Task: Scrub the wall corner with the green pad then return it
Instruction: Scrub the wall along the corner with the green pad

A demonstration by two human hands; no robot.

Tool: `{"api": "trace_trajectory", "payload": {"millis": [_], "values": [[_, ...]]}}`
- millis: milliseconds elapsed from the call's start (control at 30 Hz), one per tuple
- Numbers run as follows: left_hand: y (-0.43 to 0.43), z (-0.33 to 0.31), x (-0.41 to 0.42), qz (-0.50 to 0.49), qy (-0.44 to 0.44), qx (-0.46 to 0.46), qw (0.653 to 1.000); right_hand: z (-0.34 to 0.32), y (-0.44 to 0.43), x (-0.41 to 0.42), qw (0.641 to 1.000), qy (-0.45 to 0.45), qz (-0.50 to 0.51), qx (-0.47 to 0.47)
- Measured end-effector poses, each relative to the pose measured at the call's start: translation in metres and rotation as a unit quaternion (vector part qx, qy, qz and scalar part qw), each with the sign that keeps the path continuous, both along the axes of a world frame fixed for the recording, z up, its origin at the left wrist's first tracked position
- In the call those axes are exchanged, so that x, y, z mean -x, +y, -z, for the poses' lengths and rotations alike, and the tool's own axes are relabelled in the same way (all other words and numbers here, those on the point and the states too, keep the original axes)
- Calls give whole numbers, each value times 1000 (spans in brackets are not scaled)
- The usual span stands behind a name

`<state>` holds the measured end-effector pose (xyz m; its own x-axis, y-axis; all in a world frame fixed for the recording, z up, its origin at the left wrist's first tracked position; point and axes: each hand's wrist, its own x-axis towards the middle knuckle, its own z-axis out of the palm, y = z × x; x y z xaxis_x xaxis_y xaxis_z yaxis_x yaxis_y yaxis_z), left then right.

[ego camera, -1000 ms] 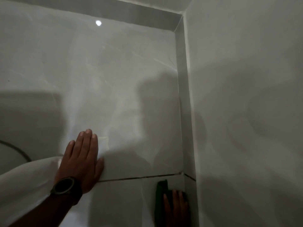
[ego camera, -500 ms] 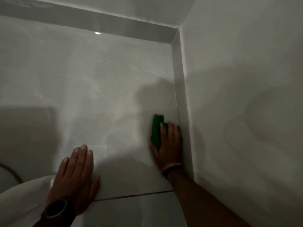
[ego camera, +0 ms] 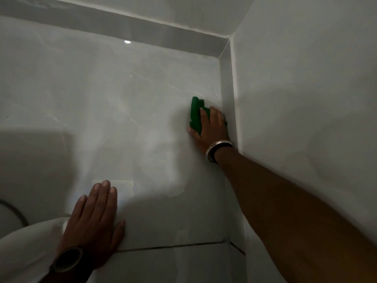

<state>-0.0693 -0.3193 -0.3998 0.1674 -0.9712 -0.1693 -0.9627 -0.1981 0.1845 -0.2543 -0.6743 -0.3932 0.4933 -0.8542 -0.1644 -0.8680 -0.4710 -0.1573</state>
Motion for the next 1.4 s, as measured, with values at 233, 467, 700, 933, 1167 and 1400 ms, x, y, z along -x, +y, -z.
{"api": "trace_trajectory", "payload": {"millis": [233, 467, 700, 933, 1167, 1400], "values": [[-1, -6, 1, -5, 11, -27, 1000, -6, 103, 43, 999, -33, 18, 9], [-2, -6, 2, -4, 5, -35, 999, 1, 265, 116, 999, -31, 26, -2], [-2, -5, 2, -6, 2, -33, 999, 17, 381, 169, 999, 21, 23, 45], [-1, -3, 3, -8, -1, -27, 1000, 16, 366, 159, 998, -19, 31, 56], [-1, -2, 2, -9, 1, -33, 999, 3, 248, 106, 997, -70, 43, 0], [0, 1, 3, -8, -1, -3, 1000, 1, 133, 57, 998, -57, 27, -4]]}}
